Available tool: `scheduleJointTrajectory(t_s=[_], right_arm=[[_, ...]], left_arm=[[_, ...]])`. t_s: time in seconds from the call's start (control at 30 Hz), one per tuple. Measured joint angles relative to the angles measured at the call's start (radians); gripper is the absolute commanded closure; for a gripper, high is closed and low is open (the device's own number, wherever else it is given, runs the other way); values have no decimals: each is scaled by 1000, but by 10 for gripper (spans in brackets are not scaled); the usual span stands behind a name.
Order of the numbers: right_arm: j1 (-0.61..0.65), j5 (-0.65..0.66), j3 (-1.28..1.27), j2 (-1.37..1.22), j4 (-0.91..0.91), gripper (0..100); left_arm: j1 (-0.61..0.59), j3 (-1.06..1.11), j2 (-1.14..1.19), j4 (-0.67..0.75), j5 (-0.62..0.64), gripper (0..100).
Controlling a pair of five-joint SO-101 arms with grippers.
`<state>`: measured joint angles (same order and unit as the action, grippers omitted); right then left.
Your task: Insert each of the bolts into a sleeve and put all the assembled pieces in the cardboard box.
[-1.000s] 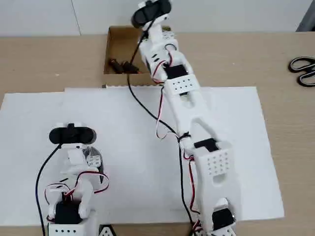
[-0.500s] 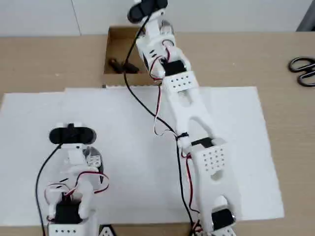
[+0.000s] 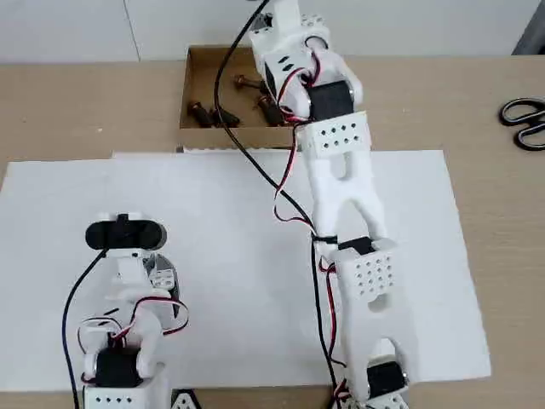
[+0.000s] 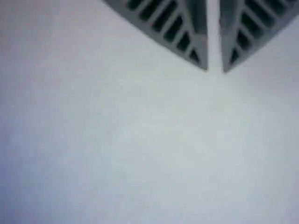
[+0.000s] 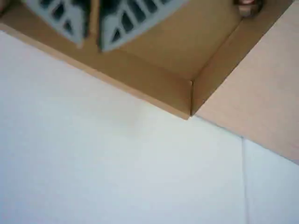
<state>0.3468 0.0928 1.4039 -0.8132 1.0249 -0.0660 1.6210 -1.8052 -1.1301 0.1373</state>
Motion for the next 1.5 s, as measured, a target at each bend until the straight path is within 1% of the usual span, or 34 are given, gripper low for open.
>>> scheduleJointTrajectory(t_s=[0.1, 0.23, 0.4, 0.57, 0.63, 0.77, 1.0, 1.2, 1.33, 1.5], right_arm=[[0, 0, 110, 0, 123, 995], [0, 0, 216, 0, 244, 995], [-21, 0, 242, 2, 377, 995], [-74, 0, 242, 23, 580, 995], [-84, 0, 242, 60, 628, 995], [-129, -34, 242, 140, 652, 995], [-216, -44, 242, 189, 663, 995], [-224, -44, 222, 299, 663, 995], [-224, -44, 77, 427, 663, 995], [-224, -44, -226, 658, 663, 995]], left_arm=[[0, 0, 0, 0, 0, 994], [0, 0, 0, 0, 0, 994], [0, 0, 0, 0, 0, 994], [0, 0, 0, 0, 0, 994], [0, 0, 0, 0, 0, 994], [0, 0, 0, 0, 0, 994], [0, 0, 0, 0, 0, 994], [0, 0, 0, 0, 0, 994], [0, 0, 0, 0, 0, 994], [0, 0, 0, 0, 0, 994]])
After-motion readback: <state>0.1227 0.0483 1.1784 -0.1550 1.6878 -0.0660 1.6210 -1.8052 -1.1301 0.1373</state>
